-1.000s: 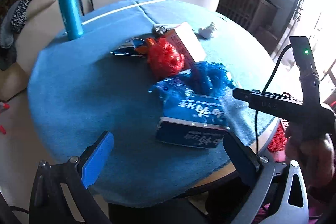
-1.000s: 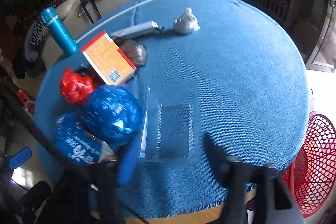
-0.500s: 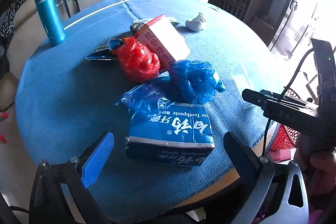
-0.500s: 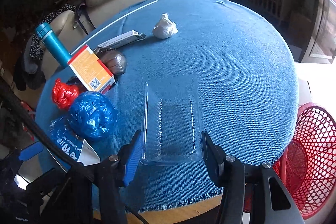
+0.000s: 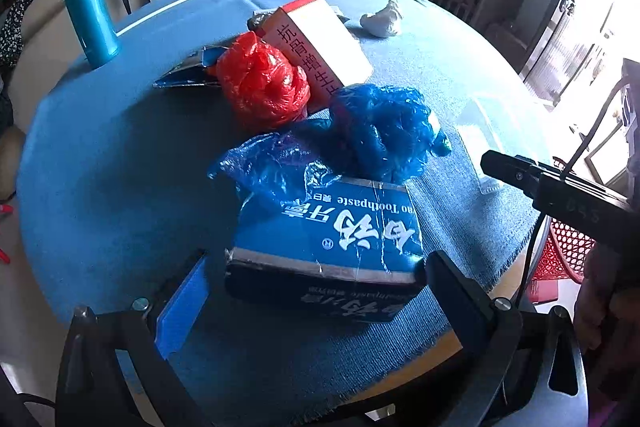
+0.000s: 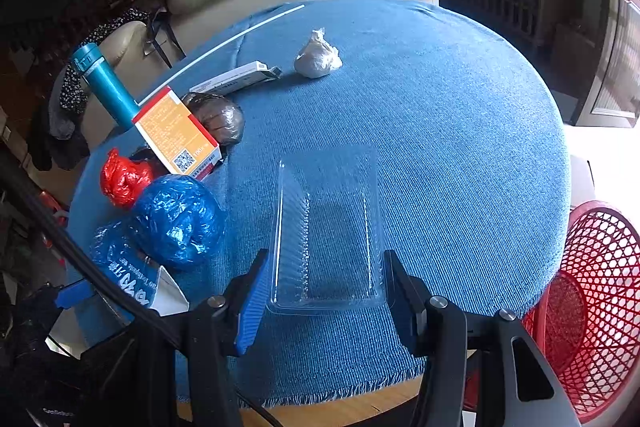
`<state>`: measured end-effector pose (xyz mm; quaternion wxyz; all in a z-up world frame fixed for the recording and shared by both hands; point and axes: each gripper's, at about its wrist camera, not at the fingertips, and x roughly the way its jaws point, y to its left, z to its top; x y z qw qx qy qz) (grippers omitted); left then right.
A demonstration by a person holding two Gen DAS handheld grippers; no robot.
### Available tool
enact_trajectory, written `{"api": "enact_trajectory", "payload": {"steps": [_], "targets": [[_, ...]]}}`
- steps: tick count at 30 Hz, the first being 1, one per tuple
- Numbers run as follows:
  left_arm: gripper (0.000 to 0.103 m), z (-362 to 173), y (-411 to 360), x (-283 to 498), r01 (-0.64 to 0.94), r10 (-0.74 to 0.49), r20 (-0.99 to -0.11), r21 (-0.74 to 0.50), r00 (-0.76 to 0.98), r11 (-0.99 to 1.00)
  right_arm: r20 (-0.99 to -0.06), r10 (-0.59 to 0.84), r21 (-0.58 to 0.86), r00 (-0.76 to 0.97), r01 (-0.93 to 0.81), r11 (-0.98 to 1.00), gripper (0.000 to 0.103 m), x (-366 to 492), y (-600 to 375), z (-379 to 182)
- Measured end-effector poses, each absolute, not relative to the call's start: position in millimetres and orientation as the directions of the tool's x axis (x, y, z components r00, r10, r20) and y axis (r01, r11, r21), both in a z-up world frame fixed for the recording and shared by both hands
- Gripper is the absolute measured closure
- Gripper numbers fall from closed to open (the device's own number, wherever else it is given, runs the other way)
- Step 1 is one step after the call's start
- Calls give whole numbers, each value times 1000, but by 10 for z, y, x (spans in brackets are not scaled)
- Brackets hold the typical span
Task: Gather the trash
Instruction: 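Grasp the blue toothpaste box with the left tool while the right tool grasps the clear plastic tray, then carry both items to the red basket and open both tools to drop them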
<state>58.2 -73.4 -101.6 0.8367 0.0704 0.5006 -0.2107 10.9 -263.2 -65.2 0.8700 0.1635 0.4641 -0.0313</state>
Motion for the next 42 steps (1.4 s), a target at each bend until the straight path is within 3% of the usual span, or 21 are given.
{"api": "enact_trajectory", "payload": {"steps": [20, 42], "targets": [[5, -960, -610, 567, 421, -348, -836, -158, 424, 893, -809, 86, 251, 582, 209, 945, 46, 53, -2654, -601], [5, -259, -1054, -33, 592, -399, -706, 36, 585, 805, -739, 22, 278, 674, 274, 921, 46, -357, -3100, -370]]}}
